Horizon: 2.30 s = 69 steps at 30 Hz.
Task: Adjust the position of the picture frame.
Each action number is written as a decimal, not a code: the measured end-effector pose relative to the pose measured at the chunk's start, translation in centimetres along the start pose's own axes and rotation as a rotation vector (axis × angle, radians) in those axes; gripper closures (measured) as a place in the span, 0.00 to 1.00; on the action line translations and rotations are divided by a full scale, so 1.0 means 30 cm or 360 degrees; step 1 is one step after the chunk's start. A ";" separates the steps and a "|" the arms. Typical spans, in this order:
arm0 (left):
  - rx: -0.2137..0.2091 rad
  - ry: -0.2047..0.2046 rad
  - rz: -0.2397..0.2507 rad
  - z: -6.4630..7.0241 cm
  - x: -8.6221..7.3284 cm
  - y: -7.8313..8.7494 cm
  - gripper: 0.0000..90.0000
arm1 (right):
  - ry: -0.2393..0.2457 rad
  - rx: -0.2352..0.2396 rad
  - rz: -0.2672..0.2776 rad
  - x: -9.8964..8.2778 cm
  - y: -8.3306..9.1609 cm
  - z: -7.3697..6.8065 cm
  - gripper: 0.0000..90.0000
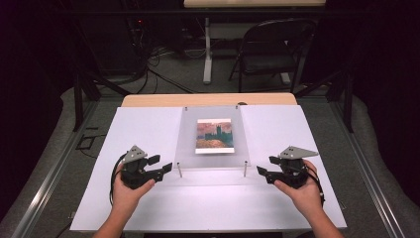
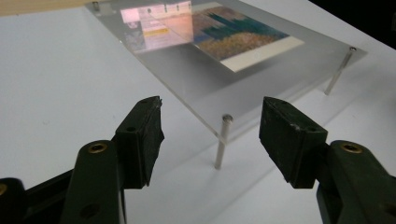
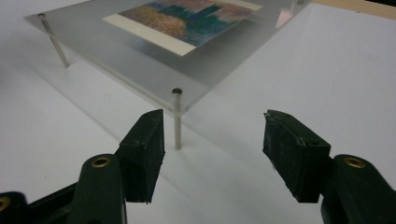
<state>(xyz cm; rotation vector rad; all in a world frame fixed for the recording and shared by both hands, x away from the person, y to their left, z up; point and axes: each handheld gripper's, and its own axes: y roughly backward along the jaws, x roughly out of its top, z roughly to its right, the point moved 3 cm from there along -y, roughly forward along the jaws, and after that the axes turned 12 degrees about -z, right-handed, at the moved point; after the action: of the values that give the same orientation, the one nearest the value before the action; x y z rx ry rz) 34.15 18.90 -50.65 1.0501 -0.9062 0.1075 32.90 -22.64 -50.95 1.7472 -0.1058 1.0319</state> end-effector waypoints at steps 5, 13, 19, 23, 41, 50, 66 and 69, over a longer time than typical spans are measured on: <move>0.0024 0.0018 0.0006 -0.040 0.079 -0.025 0.43 | -0.0022 -0.0027 -0.0001 0.048 -0.018 0.052 0.43; 0.0068 0.0024 -0.0006 -0.086 0.176 -0.066 0.42 | -0.0032 -0.0016 -0.0046 0.120 -0.072 0.094 0.42; 0.0072 0.0053 -0.0042 -0.121 0.230 -0.110 0.41 | -0.0039 -0.0015 -0.0056 0.182 -0.121 0.124 0.40; 0.0066 0.0070 -0.0047 -0.140 0.273 -0.130 0.41 | -0.0063 -0.0013 -0.0032 0.238 -0.149 0.145 0.40; 0.0118 0.0148 -0.0105 -0.238 0.442 -0.219 0.40 | -0.0091 -0.0080 -0.0064 0.454 -0.255 0.222 0.40; 0.0123 0.0117 -0.0182 -0.243 0.452 -0.317 0.39 | -0.0129 -0.0042 -0.0123 0.464 -0.357 0.235 0.41; 0.0088 0.0327 -0.0285 -0.276 0.374 -0.470 0.37 | -0.0309 0.0054 -0.0192 0.425 -0.489 0.245 0.39; 0.0071 0.0357 -0.0287 -0.276 0.365 -0.479 0.37 | -0.0342 0.0068 -0.0199 0.416 -0.499 0.244 0.39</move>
<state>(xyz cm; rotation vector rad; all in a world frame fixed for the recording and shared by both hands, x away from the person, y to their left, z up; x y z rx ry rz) 53.04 14.22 -54.72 1.1319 -0.6065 0.0928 52.75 -17.07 -53.98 1.8753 -0.1091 0.7597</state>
